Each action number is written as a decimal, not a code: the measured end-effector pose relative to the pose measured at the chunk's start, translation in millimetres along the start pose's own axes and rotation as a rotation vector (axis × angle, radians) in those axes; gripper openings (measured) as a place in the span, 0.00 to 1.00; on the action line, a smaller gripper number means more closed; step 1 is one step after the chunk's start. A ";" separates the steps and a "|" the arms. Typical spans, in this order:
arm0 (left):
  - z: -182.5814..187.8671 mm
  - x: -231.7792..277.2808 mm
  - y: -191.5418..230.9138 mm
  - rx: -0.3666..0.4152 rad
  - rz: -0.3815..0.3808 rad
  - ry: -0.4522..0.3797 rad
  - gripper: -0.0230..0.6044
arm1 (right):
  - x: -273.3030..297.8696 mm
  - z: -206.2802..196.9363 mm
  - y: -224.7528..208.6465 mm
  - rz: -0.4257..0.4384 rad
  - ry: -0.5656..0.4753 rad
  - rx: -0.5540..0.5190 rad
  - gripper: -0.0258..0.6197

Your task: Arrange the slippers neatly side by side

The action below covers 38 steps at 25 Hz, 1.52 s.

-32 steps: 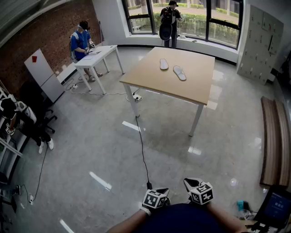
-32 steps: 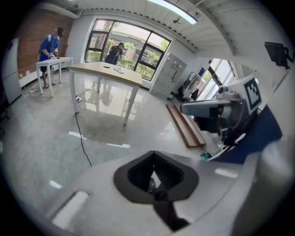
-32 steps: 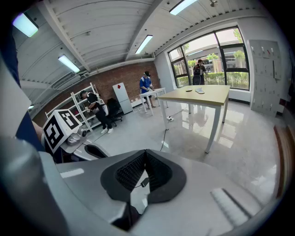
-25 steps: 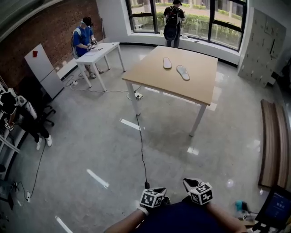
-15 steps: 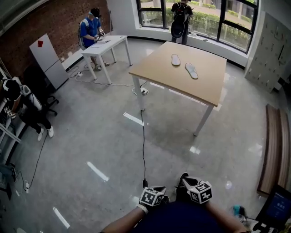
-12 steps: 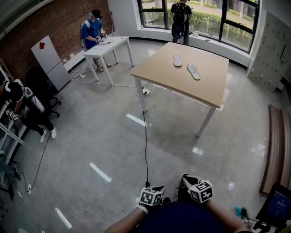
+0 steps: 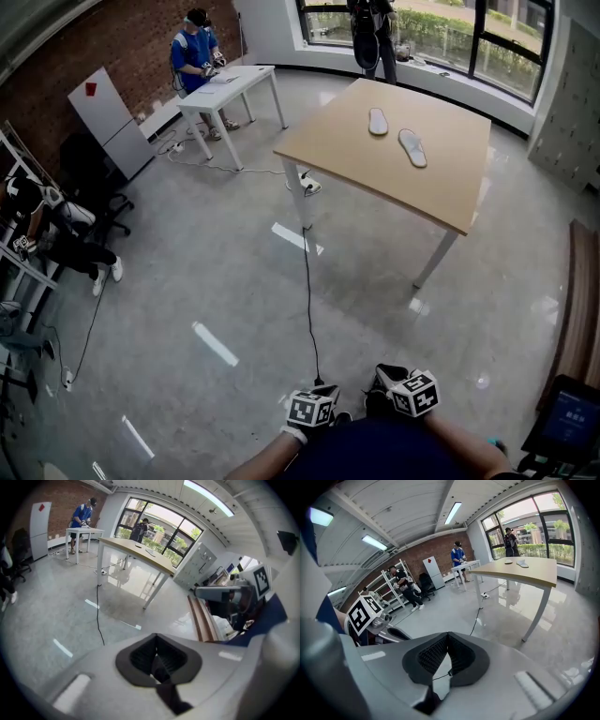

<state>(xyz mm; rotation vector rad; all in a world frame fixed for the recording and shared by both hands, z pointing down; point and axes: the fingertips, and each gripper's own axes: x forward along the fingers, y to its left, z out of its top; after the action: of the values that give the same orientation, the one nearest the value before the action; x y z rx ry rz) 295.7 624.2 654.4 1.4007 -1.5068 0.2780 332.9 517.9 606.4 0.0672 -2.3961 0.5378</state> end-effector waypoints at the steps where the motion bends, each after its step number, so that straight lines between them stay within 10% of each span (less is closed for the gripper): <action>1: 8.7 4.8 -1.6 0.000 0.002 -0.002 0.04 | 1.5 4.0 -6.3 0.006 0.003 0.001 0.05; 12: 129.8 75.7 -35.7 0.016 0.042 -0.047 0.04 | 6.3 87.0 -124.8 0.053 -0.035 -0.033 0.05; 38: 154.6 99.9 -48.5 0.257 -0.012 0.093 0.04 | 13.8 111.1 -170.0 -0.056 -0.146 0.119 0.05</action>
<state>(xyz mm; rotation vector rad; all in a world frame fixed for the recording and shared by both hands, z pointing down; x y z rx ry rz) 278.3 435.2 638.9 1.5751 -1.4226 0.5375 286.4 319.8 599.9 0.2321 -2.4928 0.6686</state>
